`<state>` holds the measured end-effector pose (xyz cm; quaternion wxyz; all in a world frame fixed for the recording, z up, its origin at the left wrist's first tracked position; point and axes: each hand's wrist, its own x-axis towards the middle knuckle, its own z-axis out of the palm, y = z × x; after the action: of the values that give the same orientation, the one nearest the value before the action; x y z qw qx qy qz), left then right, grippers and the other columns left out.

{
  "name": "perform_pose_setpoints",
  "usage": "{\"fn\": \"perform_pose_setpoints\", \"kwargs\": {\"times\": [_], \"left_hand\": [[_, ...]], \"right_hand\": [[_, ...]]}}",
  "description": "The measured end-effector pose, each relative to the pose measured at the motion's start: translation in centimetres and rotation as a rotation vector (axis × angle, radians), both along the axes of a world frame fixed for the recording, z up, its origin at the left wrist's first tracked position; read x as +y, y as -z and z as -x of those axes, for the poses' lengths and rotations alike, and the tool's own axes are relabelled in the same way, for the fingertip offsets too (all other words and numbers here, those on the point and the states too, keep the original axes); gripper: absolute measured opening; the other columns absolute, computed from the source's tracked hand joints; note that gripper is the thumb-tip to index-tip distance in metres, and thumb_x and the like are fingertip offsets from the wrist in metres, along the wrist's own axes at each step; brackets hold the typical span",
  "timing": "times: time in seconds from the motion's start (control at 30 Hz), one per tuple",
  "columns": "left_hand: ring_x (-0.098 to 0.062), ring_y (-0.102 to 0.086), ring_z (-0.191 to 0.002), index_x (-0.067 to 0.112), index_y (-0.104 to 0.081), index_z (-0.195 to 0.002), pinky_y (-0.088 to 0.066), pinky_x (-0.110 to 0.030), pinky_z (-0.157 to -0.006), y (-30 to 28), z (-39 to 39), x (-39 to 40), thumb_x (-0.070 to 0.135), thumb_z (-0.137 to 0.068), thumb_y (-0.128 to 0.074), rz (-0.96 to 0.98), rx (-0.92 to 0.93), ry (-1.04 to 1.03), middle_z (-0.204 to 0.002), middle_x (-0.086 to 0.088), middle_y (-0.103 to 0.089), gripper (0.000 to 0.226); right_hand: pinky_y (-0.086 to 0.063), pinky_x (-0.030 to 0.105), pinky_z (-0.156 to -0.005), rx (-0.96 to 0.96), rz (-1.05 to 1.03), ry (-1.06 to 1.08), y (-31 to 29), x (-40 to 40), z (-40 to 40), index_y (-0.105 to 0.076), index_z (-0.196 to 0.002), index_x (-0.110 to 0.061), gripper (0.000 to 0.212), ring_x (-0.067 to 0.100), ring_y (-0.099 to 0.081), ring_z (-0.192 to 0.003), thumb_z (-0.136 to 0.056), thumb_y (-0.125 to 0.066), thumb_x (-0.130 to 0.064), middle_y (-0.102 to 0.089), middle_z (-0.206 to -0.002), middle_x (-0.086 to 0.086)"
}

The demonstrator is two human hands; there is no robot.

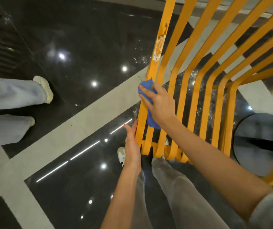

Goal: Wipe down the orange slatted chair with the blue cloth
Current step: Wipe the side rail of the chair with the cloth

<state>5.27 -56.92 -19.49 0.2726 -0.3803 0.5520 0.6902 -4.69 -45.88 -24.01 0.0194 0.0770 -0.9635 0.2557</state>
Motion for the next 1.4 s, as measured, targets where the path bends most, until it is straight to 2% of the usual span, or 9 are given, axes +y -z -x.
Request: {"fn": "perform_pose_setpoints", "kwargs": {"times": [0.23,0.33,0.4,0.53,0.67,0.8,1.0,1.13,1.4], "left_hand": [[-0.01,-0.049,-0.126,0.036,-0.044,-0.143,-0.033,-0.033,-0.108,-0.7,-0.1,-0.2,0.074,-0.089,-0.017,0.026,-0.003,-0.018,-0.142,0.007,-0.053,0.072],[-0.013,-0.028,-0.145,0.046,-0.043,-0.141,-0.021,-0.047,-0.12,-0.9,0.2,0.0,0.09,-0.076,-0.025,0.079,0.079,0.077,-0.153,0.01,-0.041,0.081],[-0.002,-0.029,-0.143,0.04,-0.041,-0.145,-0.024,-0.038,-0.12,-1.7,0.8,0.4,0.072,-0.09,-0.03,0.146,0.237,0.171,-0.153,0.015,-0.037,0.065],[-0.003,-0.045,-0.132,0.023,-0.043,-0.145,-0.04,-0.026,-0.108,-2.4,3.3,1.3,0.045,-0.096,-0.053,0.275,0.476,0.238,-0.144,0.007,-0.049,0.054],[-0.008,-0.064,-0.102,0.01,-0.058,-0.125,-0.053,-0.022,-0.081,-1.9,5.4,1.8,0.036,-0.091,-0.066,0.28,0.404,0.186,-0.115,-0.004,-0.065,0.043],[0.002,-0.059,-0.069,-0.003,-0.061,-0.097,-0.047,-0.012,-0.064,-2.2,6.0,2.2,0.014,-0.087,-0.072,0.263,0.443,0.068,-0.08,0.001,-0.063,0.022],[-0.019,-0.063,-0.098,0.012,-0.063,-0.1,-0.055,-0.027,-0.078,-2.9,6.4,4.2,0.02,-0.084,-0.075,0.436,0.663,0.212,-0.101,-0.004,-0.066,0.022],[-0.005,-0.064,-0.094,0.016,-0.061,-0.102,-0.052,-0.012,-0.071,-3.4,6.3,5.1,0.024,-0.086,-0.074,0.382,0.674,0.263,-0.101,0.003,-0.068,0.022],[-0.01,-0.067,-0.089,0.013,-0.064,-0.102,-0.057,-0.021,-0.073,-3.2,7.7,4.9,0.026,-0.086,-0.073,0.392,0.621,0.126,-0.094,0.001,-0.069,0.023]], "right_hand": [[-0.056,0.041,-0.071,-0.039,0.041,0.133,-0.9,0.7,2.7,-0.061,-0.132,-0.027,0.036,0.025,-0.057,-0.104,-0.097,-0.057,-0.032,-0.055,-0.114,0.01],[-0.05,0.034,-0.072,-0.183,0.259,0.174,-1.7,0.4,1.8,-0.065,-0.127,-0.025,0.036,0.013,-0.053,-0.089,-0.093,-0.064,-0.036,-0.051,-0.098,0.0],[-0.046,0.025,-0.074,-0.238,0.49,0.279,-3.0,0.3,2.6,-0.069,-0.121,-0.022,0.035,0.008,-0.052,-0.081,-0.089,-0.068,-0.038,-0.055,-0.088,-0.003],[-0.043,0.023,-0.066,-0.199,0.886,0.427,-5.6,-0.1,2.6,-0.074,-0.082,-0.028,0.023,0.002,-0.054,-0.069,-0.095,-0.059,-0.039,-0.063,-0.067,-0.02],[-0.049,0.029,-0.075,-0.324,1.2,0.627,-5.5,0.3,1.5,-0.074,-0.099,-0.023,0.028,0.012,-0.062,-0.081,-0.101,-0.049,-0.037,-0.068,-0.083,-0.004],[-0.052,0.022,-0.081,-0.265,1.115,0.665,-4.5,1.5,0.6,-0.063,-0.122,-0.01,0.031,0.009,-0.064,-0.098,-0.101,-0.052,-0.031,-0.066,-0.107,-0.002],[-0.054,0.046,-0.094,-0.398,1.141,0.75,-3.4,4.2,-4.4,-0.059,-0.126,-0.019,0.03,0.019,-0.065,-0.111,-0.102,-0.049,-0.033,-0.067,-0.117,-0.002],[-0.05,0.04,-0.097,-0.567,1.04,0.734,-4.4,5.1,-6.1,-0.05,-0.138,-0.034,0.042,0.015,-0.056,-0.123,-0.101,-0.039,-0.049,-0.057,-0.136,-0.008],[-0.04,0.033,-0.113,-0.519,1.0,0.577,-5.3,3.3,-4.8,-0.04,-0.147,-0.03,0.062,0.002,-0.043,-0.134,-0.094,-0.046,-0.061,-0.044,-0.15,-0.01]]}}
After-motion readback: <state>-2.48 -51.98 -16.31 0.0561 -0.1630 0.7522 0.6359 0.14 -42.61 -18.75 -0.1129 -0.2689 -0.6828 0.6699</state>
